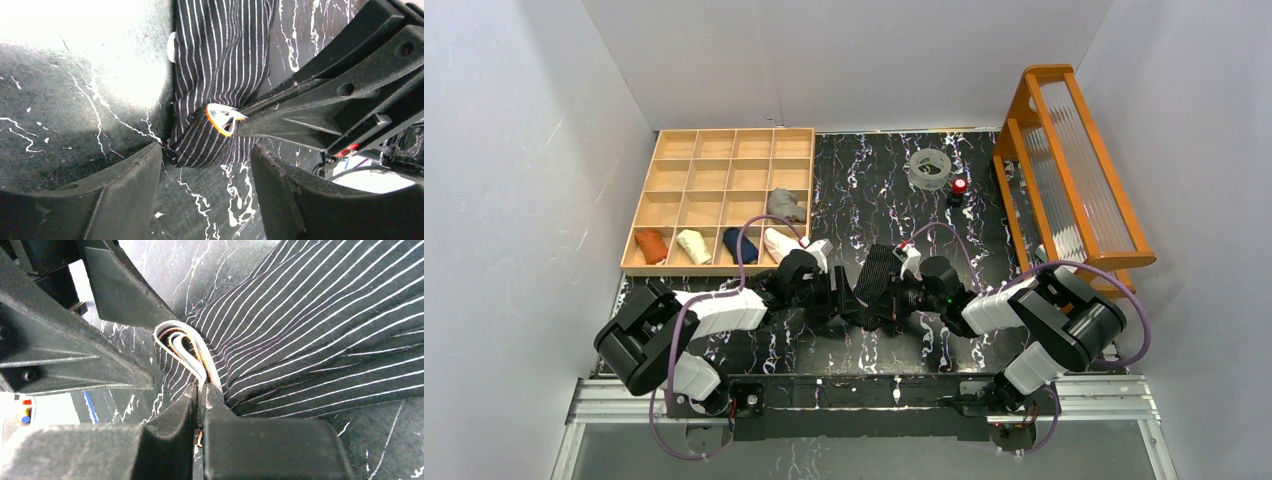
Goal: Roll the underwear
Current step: Roll the underwear to the center of the board.
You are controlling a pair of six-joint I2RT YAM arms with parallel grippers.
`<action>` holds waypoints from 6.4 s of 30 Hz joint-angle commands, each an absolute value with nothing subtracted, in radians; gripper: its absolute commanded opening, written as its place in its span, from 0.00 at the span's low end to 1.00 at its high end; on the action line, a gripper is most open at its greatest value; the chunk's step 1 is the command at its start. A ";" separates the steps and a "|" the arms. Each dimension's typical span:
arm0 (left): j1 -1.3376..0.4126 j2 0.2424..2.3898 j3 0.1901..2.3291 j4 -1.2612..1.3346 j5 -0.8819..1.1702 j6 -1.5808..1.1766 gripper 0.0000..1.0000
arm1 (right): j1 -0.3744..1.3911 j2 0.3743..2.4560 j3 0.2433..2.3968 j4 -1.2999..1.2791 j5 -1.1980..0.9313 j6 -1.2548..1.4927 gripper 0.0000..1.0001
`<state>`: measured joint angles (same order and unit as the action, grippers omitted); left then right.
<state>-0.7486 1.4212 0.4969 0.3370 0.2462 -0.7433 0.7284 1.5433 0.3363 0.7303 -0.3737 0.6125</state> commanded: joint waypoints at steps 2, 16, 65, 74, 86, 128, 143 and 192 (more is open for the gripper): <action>-0.732 1.499 0.440 0.312 0.179 -0.794 0.61 | 0.704 1.600 0.260 0.592 -0.311 0.551 0.02; -0.719 1.592 0.399 0.489 0.305 -0.836 0.26 | 0.669 1.628 0.256 0.615 -0.354 0.547 0.02; -0.669 1.181 0.424 -0.069 0.000 -0.829 0.00 | 1.220 1.667 0.445 1.052 -0.082 -0.773 0.60; -0.670 1.163 0.425 -0.091 0.036 -0.816 0.00 | 1.218 1.714 0.418 0.981 -0.060 -0.738 0.59; -0.669 1.166 0.446 -0.106 0.040 -0.775 0.00 | 1.218 1.787 0.383 1.032 0.026 -0.676 0.44; -0.672 1.277 0.411 -0.020 0.134 -0.863 0.10 | 0.808 1.843 0.323 1.176 -0.617 0.389 0.03; -0.670 1.141 0.458 -0.114 -0.040 -0.847 0.52 | 0.738 1.872 0.352 1.089 -0.679 0.713 0.05; -0.675 1.282 0.317 0.311 0.132 -0.814 0.18 | 0.627 1.595 0.537 0.441 -0.615 0.421 0.62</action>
<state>-0.6765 1.2755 0.3073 0.4107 0.1997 -0.8200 0.6277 1.6661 0.5472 0.5194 -0.7383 0.5961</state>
